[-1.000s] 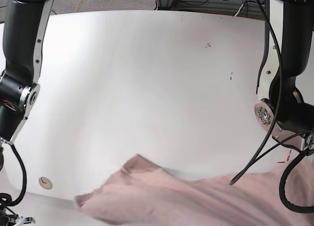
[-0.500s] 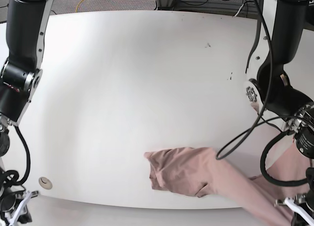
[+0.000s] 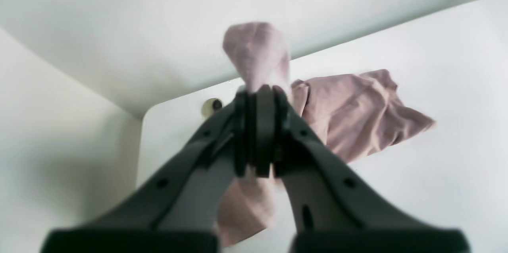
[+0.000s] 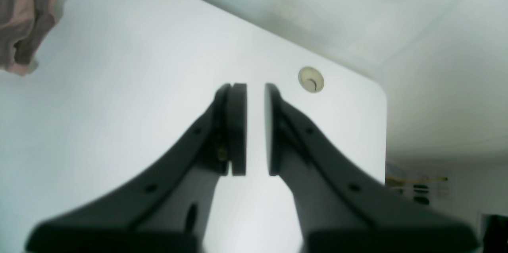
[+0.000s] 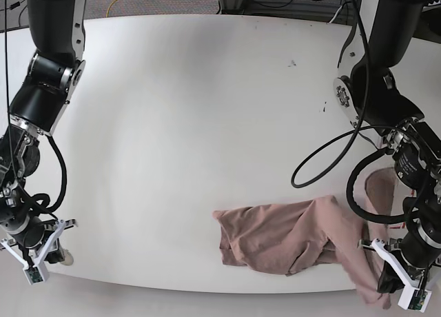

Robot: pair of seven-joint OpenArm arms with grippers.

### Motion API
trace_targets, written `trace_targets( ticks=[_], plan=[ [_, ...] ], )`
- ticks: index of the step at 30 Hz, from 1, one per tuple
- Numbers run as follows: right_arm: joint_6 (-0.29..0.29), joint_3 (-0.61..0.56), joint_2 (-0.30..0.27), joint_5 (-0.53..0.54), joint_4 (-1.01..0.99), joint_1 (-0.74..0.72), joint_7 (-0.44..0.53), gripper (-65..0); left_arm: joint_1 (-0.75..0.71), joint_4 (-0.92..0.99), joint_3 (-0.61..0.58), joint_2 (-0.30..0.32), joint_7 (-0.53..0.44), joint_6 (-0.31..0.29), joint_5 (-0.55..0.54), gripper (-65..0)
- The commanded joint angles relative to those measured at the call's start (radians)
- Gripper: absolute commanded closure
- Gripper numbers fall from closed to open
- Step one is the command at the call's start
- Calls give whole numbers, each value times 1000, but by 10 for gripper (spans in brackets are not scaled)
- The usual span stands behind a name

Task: Fold the T-shirt properly
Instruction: 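Lay the shirt down and open the right gripper, left gripper still holding, then lift the held shirt end with the left gripper and drag it across the table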

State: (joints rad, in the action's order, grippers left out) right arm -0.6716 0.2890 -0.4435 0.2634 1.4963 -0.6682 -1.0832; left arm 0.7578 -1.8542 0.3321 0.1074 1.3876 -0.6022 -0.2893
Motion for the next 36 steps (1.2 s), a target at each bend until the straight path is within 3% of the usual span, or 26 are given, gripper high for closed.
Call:
trace_targets(
  ticks=[1, 6, 11, 15, 20, 22, 29, 36],
  plan=[
    [3, 3, -13, 12, 19, -12, 30, -70, 13, -17, 0, 8, -26, 3, -14, 0],
    [3, 3, 27, 12, 17, 14, 33, -71, -44, -40, 0, 18, -26, 0, -14, 0],
    [11, -1, 91, 4, -16, 18, 34, -82, -117, -43, 6, 70, 6, -2, -49, 0],
    [13, -1, 134, 4, -98, 14, 34, -179, -188, -43, 11, 114, 9, -2, -95, 0],
    [14, -12, 193, 4, -193, 11, 80, -354, -311, -63, 83, 185, 9, -2, -146, 0],
    [14, -35, 206, 4, -227, 9, 108, -385, -352, -63, 108, 217, 9, -2, -175, 0],
    [14, -124, 248, 3, -343, 9, 196, -436, -507, -65, 209, 314, 9, -2, -276, 0],
    [14, -133, 295, 3, -445, 9, 274, -445, -671, -65, 309, 377, 9, -2, -367, 0]
  ],
)
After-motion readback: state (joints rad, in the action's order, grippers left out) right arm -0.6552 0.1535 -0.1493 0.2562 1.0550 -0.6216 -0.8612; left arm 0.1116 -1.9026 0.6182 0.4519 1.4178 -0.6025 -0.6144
